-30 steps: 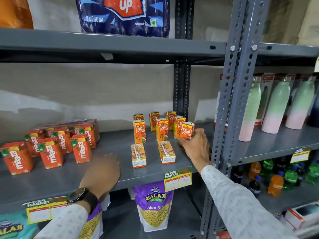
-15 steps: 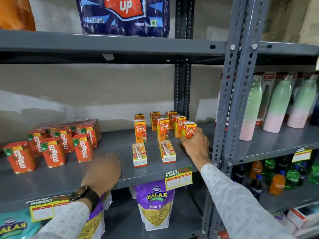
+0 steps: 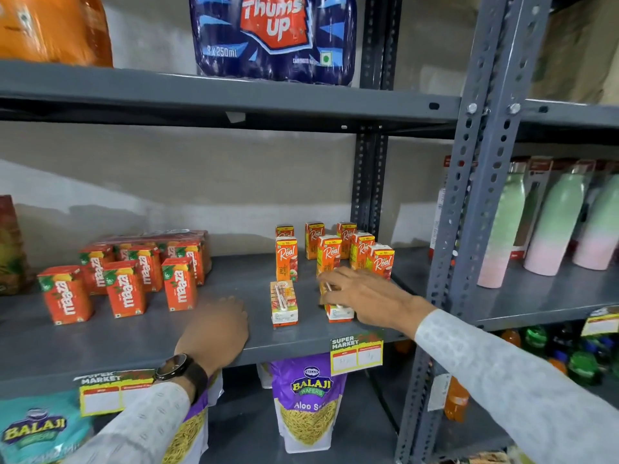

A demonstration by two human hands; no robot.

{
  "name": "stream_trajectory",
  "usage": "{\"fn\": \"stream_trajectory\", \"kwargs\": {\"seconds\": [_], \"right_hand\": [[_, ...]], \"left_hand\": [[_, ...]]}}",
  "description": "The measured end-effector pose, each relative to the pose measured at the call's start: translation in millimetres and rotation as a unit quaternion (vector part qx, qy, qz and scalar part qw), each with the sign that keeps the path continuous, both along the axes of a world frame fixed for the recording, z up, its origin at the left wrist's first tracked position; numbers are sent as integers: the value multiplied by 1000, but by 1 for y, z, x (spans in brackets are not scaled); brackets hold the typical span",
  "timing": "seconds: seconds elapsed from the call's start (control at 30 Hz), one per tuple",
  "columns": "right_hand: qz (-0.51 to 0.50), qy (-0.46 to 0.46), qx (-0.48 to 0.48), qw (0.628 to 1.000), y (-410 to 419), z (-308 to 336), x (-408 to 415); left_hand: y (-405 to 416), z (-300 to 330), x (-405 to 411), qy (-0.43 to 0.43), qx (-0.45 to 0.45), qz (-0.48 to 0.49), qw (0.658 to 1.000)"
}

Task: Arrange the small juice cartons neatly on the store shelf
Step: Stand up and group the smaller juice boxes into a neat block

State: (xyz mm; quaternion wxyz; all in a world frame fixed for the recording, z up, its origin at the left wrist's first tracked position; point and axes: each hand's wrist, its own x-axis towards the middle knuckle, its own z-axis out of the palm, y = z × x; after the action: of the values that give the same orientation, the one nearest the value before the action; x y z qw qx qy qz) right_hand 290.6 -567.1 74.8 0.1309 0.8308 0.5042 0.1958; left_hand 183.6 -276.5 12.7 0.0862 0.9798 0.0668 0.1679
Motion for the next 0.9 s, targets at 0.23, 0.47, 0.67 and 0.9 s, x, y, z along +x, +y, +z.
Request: {"fn": "stream_trajectory", "kwargs": {"seconds": [0.23, 0.47, 0.67, 0.9], "right_hand": [[-29, 188, 383, 904, 2, 30, 4], [-170, 185, 709, 659, 35, 14, 3], [-242, 121, 620, 737, 47, -30, 9], [-284, 103, 584, 753, 51, -40, 8]], "left_hand": [[1, -2, 1, 8, 42, 3, 999], [4, -4, 3, 19, 59, -1, 998], [7, -6, 6, 31, 100, 0, 994], [7, -9, 5, 16, 69, -2, 997]]}}
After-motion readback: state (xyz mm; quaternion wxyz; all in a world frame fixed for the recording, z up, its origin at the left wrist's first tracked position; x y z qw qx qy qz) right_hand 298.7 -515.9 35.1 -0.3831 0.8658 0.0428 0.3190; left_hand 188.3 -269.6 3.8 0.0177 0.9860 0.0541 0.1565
